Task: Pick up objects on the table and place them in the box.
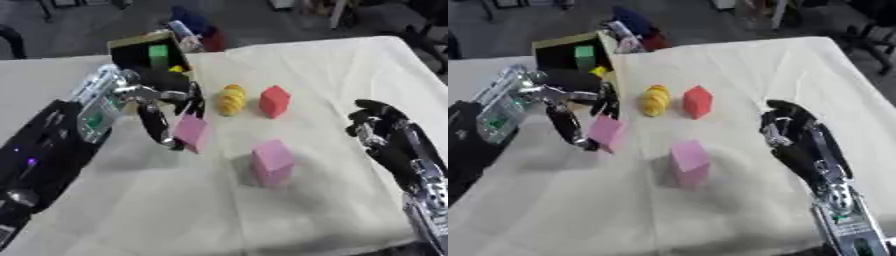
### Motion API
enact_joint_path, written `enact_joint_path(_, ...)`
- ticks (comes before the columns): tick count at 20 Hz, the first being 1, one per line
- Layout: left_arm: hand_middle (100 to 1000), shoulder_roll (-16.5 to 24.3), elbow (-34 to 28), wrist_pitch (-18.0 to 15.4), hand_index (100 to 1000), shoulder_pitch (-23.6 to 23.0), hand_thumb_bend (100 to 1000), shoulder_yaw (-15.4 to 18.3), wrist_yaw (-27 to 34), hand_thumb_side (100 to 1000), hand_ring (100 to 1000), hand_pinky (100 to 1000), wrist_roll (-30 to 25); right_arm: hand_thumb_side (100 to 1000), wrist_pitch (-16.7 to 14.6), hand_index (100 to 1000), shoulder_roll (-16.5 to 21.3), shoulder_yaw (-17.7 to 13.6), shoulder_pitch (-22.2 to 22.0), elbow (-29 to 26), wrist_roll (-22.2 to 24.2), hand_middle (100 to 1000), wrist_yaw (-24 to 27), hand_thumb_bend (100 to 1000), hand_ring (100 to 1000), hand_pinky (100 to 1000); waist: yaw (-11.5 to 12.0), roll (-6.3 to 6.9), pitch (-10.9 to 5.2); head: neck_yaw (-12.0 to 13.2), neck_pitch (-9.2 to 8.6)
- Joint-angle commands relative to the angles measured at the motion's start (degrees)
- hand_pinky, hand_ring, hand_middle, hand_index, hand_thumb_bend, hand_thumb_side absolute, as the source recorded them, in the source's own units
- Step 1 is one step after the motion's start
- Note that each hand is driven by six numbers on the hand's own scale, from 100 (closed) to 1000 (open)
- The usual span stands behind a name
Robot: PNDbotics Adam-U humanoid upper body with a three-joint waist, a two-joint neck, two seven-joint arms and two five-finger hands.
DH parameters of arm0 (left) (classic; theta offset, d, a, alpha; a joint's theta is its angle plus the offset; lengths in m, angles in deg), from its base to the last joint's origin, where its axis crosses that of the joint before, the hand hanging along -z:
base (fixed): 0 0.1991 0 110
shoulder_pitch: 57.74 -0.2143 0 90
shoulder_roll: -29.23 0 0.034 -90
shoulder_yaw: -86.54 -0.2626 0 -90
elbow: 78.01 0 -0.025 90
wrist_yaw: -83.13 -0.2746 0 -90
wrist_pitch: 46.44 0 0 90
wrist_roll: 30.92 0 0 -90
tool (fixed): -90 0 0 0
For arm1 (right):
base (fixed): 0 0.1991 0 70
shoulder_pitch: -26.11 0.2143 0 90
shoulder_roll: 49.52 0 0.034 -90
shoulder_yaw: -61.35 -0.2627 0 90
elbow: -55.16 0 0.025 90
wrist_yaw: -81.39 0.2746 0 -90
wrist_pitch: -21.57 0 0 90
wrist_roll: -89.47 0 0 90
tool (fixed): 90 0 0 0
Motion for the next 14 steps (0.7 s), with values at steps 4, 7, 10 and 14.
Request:
enact_joint_path(4, 465, 0.41, 10.07, 8.48, 597, 5.18, 465, 8.84, -9.85, 117, 483, 596, 8.99, 449, 0.02, 796, 1.07, -0.36, 0.11, -0.7, -0.09, 616, 0.29, 100, 582, 632, 0.25, 0.38, -1.46, -0.27, 0.18)
enact_joint_path(7, 466, -2.49, 19.12, 13.52, 610, 7.53, 472, 13.75, -17.92, 156, 486, 606, 16.73, 449, 0.02, 796, 0.99, -0.15, 0.01, -0.66, 0.11, 616, 0.37, 100, 582, 632, 0.24, 0.18, -1.56, -0.09, 0.27)
enact_joint_path(10, 500, -5.42, 26.44, 18.66, 654, 9.13, 477, 17.66, -23.46, 208, 522, 641, 26.26, 448, 0.01, 796, 0.86, 0.09, 0.04, -0.64, 0.39, 616, 0.43, 100, 582, 632, 0.02, 0.0, -1.56, 0.3, 0.28)
enact_joint_path(14, 715, -8.0, 32.27, 21.66, 837, 9.71, 625, 19.79, -25.49, 412, 709, 765, 35.49, 448, -0.02, 797, 0.73, 0.32, 0.14, -0.64, 0.71, 616, 0.52, 100, 582, 632, -0.55, -0.18, -1.42, 0.76, 0.28)
